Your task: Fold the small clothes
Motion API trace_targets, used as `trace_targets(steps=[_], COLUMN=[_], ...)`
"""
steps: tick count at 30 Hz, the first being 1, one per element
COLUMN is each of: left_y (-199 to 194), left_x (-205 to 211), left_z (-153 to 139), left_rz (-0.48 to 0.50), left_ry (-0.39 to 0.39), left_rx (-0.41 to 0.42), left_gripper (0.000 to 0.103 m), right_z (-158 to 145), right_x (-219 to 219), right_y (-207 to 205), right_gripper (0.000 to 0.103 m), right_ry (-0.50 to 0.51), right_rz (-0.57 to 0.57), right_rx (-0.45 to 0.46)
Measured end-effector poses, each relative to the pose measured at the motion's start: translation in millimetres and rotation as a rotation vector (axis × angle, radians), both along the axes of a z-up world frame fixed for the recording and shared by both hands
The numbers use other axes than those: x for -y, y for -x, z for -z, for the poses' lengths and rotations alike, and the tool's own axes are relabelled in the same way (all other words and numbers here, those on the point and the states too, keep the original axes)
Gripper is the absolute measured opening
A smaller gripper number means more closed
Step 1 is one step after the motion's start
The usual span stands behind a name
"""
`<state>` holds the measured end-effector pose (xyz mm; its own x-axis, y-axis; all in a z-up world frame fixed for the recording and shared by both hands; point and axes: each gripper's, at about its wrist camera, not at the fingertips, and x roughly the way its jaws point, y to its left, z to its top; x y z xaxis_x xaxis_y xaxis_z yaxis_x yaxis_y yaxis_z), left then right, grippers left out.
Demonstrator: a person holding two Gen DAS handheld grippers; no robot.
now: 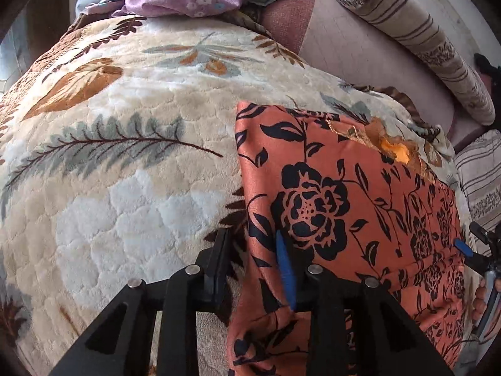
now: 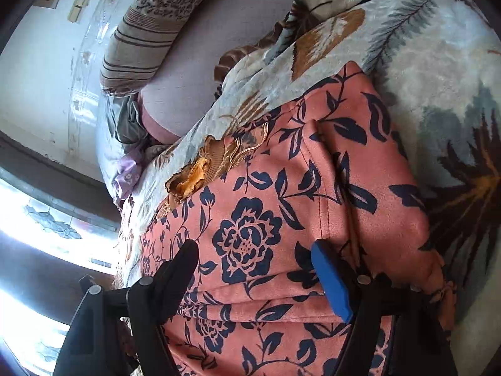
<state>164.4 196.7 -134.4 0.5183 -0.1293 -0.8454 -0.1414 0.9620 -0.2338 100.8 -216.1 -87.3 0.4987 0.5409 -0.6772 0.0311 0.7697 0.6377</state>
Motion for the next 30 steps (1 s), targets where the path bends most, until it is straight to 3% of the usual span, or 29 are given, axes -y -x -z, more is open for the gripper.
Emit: trace_targets(steps=[2, 4, 6, 8, 11, 14, 16, 20, 23, 26, 30], left_y=[9, 9, 11, 16, 42, 89, 128, 192, 227, 247, 264], left_x=[1, 0, -5, -7, -8, -6, -7, -9, -5, 5, 10], left_z=[-9, 3, 7, -10, -42, -65, -71, -56, -29, -5, -1], left_rz=[0.007, 0.023, 0.018, -0.042, -0.038, 0.009, -0.003, -0.001, -0.008, 0.003, -0.022], left_ry=[-0.027, -0.044, -0.018, -0.035, -0.018, 0.017, 0.007, 0.082, 0.127, 0.153, 0.189], left_rx=[0.037, -0.016, -0.019, -0.023, 0.075, 0.146, 0.165, 0.118, 0.039, -0.036, -0.047], left_gripper=[0.032, 0.037, 0.037, 0.037, 0.038, 0.061, 0.073, 0.073, 0.073, 0.073, 0.073], right_z=[-10, 12, 21, -1, -40, -58, -57, -32, -7, 9, 18], right_x=[-5, -2, 12, 11, 7, 30, 54, 104, 131, 131, 119], right_y=[8, 5, 6, 15, 41, 79, 106, 166, 211, 243, 262], right_gripper=[0.081, 0.083, 0.080, 0.082, 0.082, 0.082, 0.082, 0.082, 0.082, 0.081, 0.079], right_ry=[-0.007, 0.095, 0.001, 0.016, 0.077, 0.064, 0.070, 0.085, 0.007, -0.049, -0.083], right_rz=[-0.054, -0.040, 0.009, 0.057, 0.003, -0.006, -0.003, 0.004, 0.031, -0.009, -0.062], right_rx=[0.066, -0.030, -0.035, -0.030, 0.084, 0.105, 0.066, -0.075, -0.156, -0.200, -0.228])
